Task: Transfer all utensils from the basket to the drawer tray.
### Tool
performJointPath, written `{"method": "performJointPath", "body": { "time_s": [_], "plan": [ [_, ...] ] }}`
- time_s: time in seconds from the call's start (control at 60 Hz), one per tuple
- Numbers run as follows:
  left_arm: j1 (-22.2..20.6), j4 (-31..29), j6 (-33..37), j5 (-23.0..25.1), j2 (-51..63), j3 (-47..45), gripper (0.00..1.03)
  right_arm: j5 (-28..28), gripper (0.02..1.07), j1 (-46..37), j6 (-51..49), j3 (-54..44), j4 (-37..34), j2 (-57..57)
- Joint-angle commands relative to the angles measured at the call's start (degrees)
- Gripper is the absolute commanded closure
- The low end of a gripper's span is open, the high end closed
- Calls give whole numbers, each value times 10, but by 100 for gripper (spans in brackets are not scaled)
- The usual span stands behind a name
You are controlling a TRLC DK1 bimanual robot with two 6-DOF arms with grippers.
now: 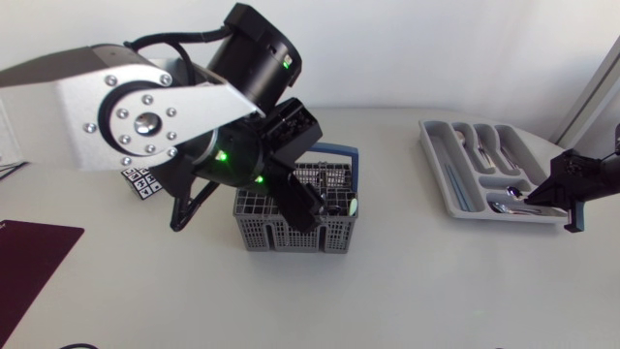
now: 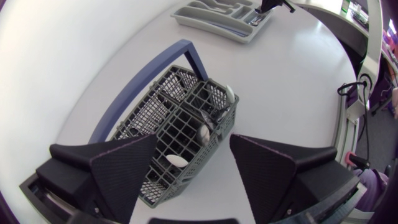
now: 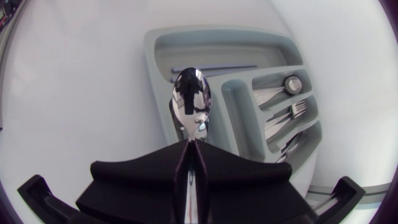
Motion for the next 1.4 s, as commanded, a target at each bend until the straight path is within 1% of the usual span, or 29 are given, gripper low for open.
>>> {"method": "performJointPath", "body": {
  "time_s": [0.0, 0.2, 0.267, 0.367, 0.45, 0.567, 0.633, 0.667, 0.7, 0.717, 0.767, 0.817, 0.85, 0.917, 0.967, 1.05, 1.083, 1.117, 1.15, 1.217, 1.233, 1.267, 1.333, 1.383],
  "plan": [
    [-8, 9, 10, -13, -9, -18, 22, 16, 101, 5, -22, 12, 18, 31],
    [-18, 28, 10, -23, -10, -36, 22, 43, 101, 22, -22, 18, 53, 58],
    [-22, 37, 14, -35, -10, -47, 22, 51, 100, 28, -21, 12, 67, 59],
    [-26, 47, 15, -47, -10, -57, 22, 57, 89, 29, -19, -2, 96, 57],
    [-33, 64, 19, -58, -10, -68, 22, 73, 78, 29, -15, -13, 118, 57],
    [-43, 87, 22, -78, -9, -81, 22, 70, 69, 29, -3, -26, 120, 39],
    [-52, 103, 27, -91, -9, -94, 22, 59, 60, 29, 18, -46, 121, 11],
    [-56, 110, 29, -97, -9, -98, 23, 52, 57, 29, 26, -54, 121, -2],
    [-56, 115, 31, -100, -9, -102, 23, 49, 56, 29, 30, -60, 121, -9],
    [-60, 122, 34, -103, -10, -108, 25, 46, 56, 29, 35, -69, 122, -19],
    [-66, 138, 41, -117, -11, -118, 26, 40, 56, 33, 45, -90, 127, -39],
    [-70, 156, 48, -130, -13, -129, 28, 31, 56, 37, 57, -109, 126, -60],
    [-72, 163, 49, -131, -14, -134, 30, 29, 56, 43, 67, -121, 127, -74],
    [-80, 184, 56, -150, -14, -146, 31, 14, 51, 56, 94, -150, 127, -105],
    [-83, 204, 62, -160, -14, -156, 31, 11, 51, 70, 114, -170, 130, -126],
    [-83, 218, 66, -164, -10, -163, 31, 2, 51, 92, 153, -196, 125, -161],
    [-83, 221, 65, -167, -7, -166, 31, 1, 47, 107, 175, -211, 127, -182],
    [-84, 226, 66, -173, -6, -169, 31, -2, 46, 116, 192, -220, 125, -197],
    [-85, 234, 68, -177, -4, -173, 34, -18, 46, 130, 210, -232, 119, -223],
    [-85, 245, 69, -183, -2, -177, 35, -32, 45, 149, 238, -252, 117, -261],
    [-85, 247, 70, -184, -1, -177, 36, -34, 43, 154, 246, -257, 115, -270],
    [-85, 250, 70, -185, -1, -179, 36, -38, 41, 167, 260, -266, 110, -287],
    [-85, 260, 71, -187, 1, -182, 36, -57, 41, 188, 282, -276, 88, -319],
    [-85, 269, 71, -187, 5, -186, 39, -68, 41, 203, 294, -282, 71, -341]
  ]
}}
